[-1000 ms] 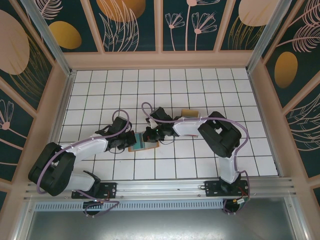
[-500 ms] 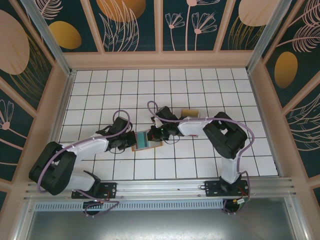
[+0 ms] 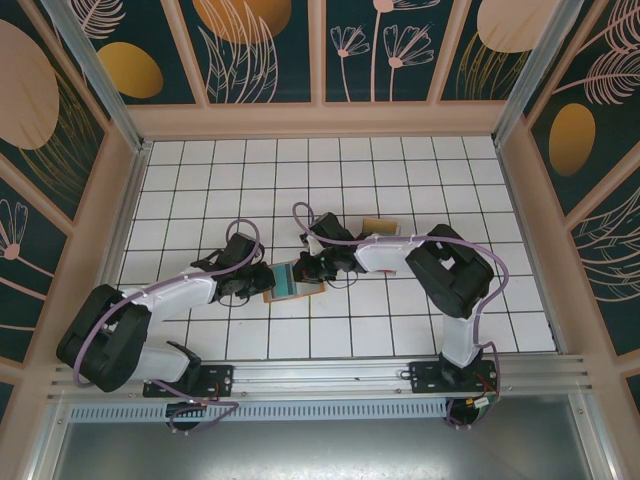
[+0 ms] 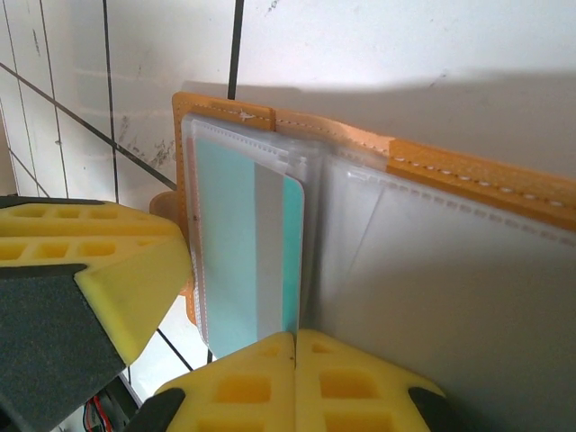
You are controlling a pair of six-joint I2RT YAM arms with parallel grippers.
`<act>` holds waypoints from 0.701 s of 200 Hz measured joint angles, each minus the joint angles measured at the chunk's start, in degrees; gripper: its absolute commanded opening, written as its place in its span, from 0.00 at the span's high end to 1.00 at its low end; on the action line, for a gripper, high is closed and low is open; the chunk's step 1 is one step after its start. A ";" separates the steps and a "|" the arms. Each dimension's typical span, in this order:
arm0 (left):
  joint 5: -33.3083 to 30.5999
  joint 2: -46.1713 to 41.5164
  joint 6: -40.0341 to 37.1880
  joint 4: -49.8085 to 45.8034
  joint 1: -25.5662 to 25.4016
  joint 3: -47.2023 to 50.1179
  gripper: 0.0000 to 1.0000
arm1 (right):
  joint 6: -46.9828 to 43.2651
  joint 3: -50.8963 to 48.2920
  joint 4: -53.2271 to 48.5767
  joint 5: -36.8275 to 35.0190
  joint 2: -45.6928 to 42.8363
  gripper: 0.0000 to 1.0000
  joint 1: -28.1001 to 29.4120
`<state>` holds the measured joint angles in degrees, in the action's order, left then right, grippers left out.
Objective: Take the credit cards out of the card holder
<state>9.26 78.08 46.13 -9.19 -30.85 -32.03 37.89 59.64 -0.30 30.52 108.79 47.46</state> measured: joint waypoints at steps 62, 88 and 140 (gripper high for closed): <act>0.33 2.21 -0.22 0.20 0.11 -0.79 0.96 | 0.00 0.00 -0.09 -0.04 0.00 0.91 0.17; 0.02 2.71 0.00 0.15 0.11 -1.22 1.00 | 0.20 0.00 -0.15 -0.04 0.00 1.00 0.15; -0.24 3.34 0.00 0.02 0.11 -1.79 1.00 | 0.00 0.00 -0.11 -0.09 0.00 1.00 0.15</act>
<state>9.02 81.43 46.13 -9.17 -30.74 -33.82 37.89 59.64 -0.40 30.44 108.79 47.62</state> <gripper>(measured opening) 0.061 0.050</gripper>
